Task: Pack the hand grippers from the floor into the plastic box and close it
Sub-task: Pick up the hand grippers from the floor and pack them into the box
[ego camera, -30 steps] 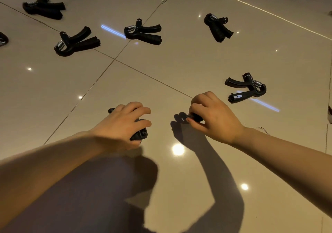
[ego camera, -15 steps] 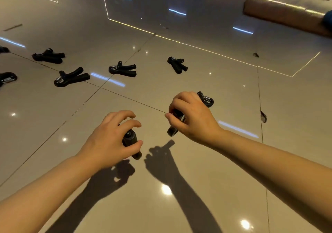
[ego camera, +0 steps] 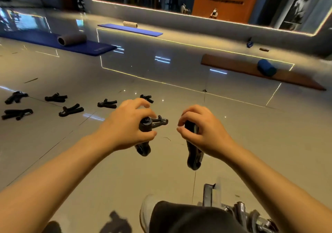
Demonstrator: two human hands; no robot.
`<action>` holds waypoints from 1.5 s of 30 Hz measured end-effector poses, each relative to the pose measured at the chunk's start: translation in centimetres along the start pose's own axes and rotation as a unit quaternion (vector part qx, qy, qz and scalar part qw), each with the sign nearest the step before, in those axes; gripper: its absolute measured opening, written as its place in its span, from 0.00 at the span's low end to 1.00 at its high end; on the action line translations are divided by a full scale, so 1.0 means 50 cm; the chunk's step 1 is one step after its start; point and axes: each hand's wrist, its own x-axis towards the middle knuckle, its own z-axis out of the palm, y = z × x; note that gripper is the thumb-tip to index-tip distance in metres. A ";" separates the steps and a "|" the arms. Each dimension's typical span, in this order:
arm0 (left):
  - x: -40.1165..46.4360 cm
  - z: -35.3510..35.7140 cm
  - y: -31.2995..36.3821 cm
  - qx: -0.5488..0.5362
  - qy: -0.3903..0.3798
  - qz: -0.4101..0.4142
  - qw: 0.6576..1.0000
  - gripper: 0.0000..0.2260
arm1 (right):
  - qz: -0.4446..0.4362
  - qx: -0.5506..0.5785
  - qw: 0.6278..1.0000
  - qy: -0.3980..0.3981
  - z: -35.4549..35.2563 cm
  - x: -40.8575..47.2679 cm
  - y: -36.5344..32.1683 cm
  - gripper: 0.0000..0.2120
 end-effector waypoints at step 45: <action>-0.027 0.220 0.683 -0.195 0.039 0.145 0.969 0.19 | 0.353 -0.045 0.932 -0.070 -0.288 -0.633 0.172 0.11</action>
